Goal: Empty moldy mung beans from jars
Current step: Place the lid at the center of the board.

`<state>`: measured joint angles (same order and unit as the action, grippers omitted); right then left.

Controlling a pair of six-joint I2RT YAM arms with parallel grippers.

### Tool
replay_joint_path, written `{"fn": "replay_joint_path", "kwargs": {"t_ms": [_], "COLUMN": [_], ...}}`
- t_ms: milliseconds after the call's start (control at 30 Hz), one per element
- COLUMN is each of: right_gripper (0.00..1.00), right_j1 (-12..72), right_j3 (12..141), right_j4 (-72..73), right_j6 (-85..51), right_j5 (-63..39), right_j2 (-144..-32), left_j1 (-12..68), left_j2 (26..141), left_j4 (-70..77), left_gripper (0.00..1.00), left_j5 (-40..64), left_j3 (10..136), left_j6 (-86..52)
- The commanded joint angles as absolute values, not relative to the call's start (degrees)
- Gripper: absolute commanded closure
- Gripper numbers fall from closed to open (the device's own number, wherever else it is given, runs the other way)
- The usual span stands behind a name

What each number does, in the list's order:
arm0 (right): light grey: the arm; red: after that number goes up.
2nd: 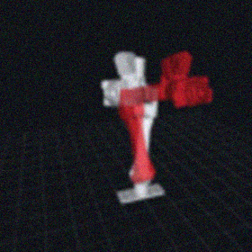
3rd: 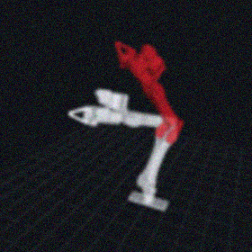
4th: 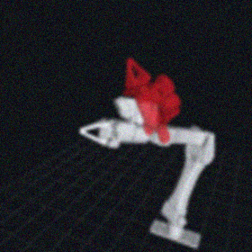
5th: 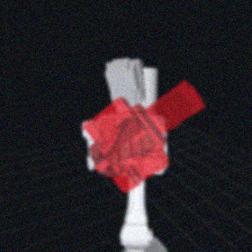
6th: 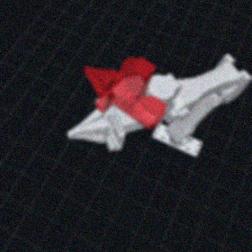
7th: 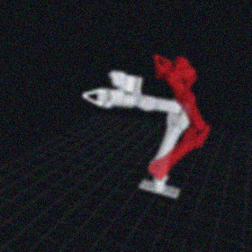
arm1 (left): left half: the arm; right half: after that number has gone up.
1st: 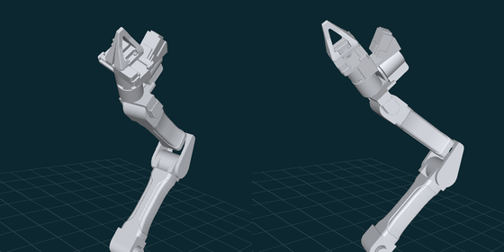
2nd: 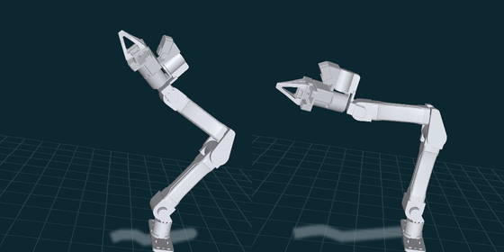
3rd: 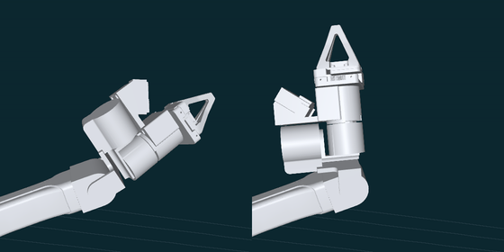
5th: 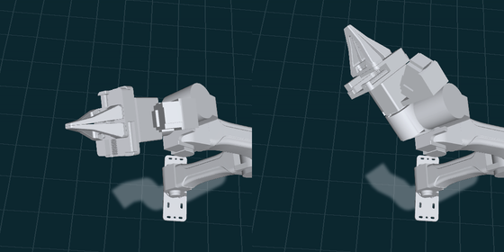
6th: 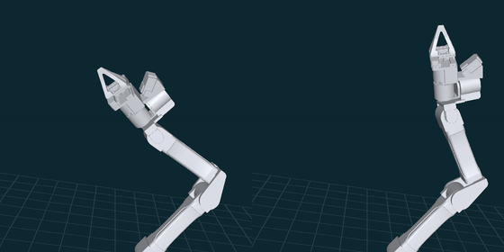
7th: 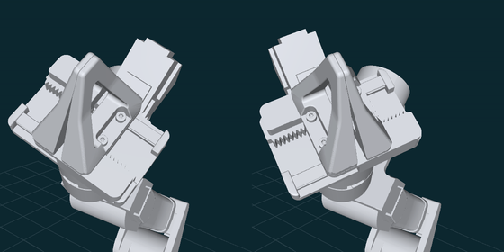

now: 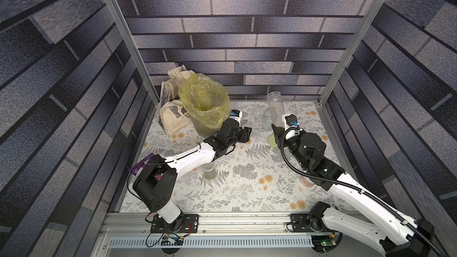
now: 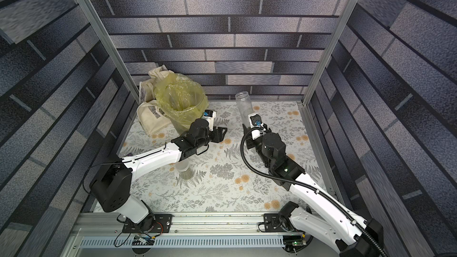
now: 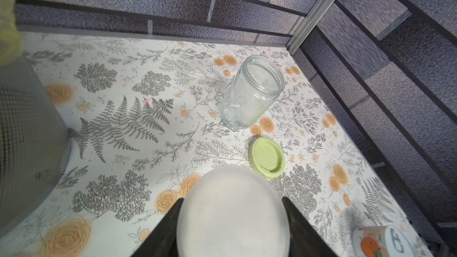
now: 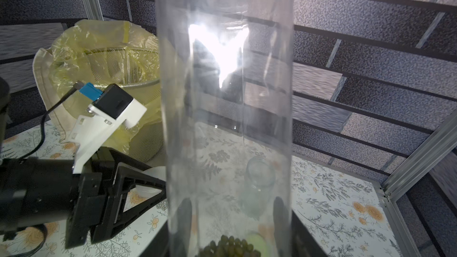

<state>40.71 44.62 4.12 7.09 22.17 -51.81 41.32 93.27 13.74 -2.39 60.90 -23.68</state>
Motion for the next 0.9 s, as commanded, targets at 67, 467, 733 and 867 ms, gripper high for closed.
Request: {"fn": "replay_joint_path", "kwargs": {"t_ms": [67,467,733,867], "right_gripper": [0.68,0.68,0.67,0.66], "right_j1": [40.4,40.3,40.2,40.2], "right_j3": [42.8,41.4,40.2,39.6], "right_j4": [1.8,2.9,4.2,4.3], "right_j6": [4.7,3.4,2.8,2.8], "right_j5": [20.9,19.5,18.2,17.1], "right_j2": [-49.8,-50.8,-51.1,-49.9], "left_j1": [42.2,43.4,43.8,43.9], "left_j2": [99.2,108.2,104.5,97.2], "left_j4": [27.2,31.5,30.8,28.7], "left_gripper": [0.38,0.3,0.08,0.03], "left_j5": [-8.0,-12.1,-15.5,-14.0], "left_j3": [57.9,59.6,58.1,57.2], "left_j6": [-17.4,-12.0,-11.5,-11.5]}}
